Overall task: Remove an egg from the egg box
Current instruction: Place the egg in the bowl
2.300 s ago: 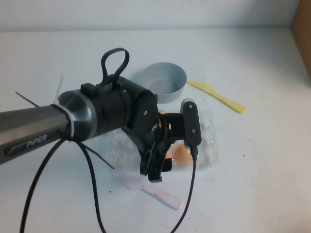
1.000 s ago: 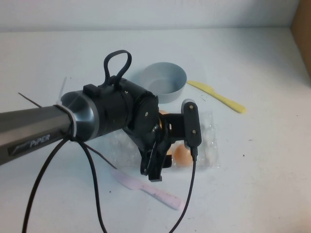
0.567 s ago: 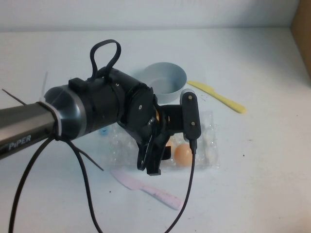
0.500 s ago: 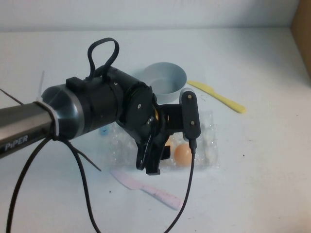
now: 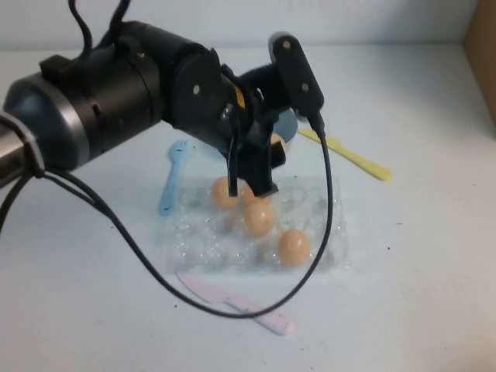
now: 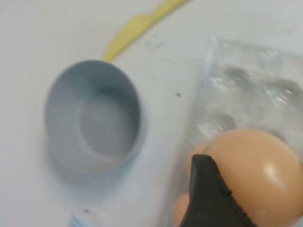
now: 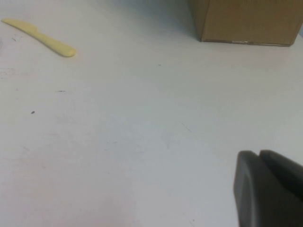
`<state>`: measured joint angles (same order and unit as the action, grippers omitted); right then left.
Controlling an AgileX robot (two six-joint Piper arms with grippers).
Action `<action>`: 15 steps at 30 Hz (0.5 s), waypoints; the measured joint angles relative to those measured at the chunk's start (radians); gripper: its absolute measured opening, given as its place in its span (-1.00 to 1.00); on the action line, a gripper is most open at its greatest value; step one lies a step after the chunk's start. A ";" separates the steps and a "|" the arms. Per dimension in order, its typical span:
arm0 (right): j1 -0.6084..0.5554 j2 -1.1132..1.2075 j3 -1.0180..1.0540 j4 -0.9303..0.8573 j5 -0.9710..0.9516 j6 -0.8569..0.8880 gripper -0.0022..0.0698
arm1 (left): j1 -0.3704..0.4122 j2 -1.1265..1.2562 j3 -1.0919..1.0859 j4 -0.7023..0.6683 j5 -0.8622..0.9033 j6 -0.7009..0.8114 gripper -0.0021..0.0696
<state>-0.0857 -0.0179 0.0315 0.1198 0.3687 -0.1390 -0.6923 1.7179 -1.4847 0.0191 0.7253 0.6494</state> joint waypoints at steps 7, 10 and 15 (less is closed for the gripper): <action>0.000 0.000 0.000 0.000 0.000 0.000 -0.99 | 0.116 0.095 -0.102 -0.005 -0.149 -0.128 -0.03; 0.000 0.000 0.000 0.000 0.000 0.000 -0.99 | 0.154 0.168 -0.126 -0.029 -0.208 -0.172 -0.03; 0.000 0.000 0.000 0.000 0.000 0.000 -0.99 | 0.179 0.281 -0.163 -0.069 -0.290 -0.188 -0.03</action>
<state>-0.0857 -0.0179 0.0315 0.1198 0.3687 -0.1390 -0.5133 1.9987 -1.6477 -0.0494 0.4351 0.4618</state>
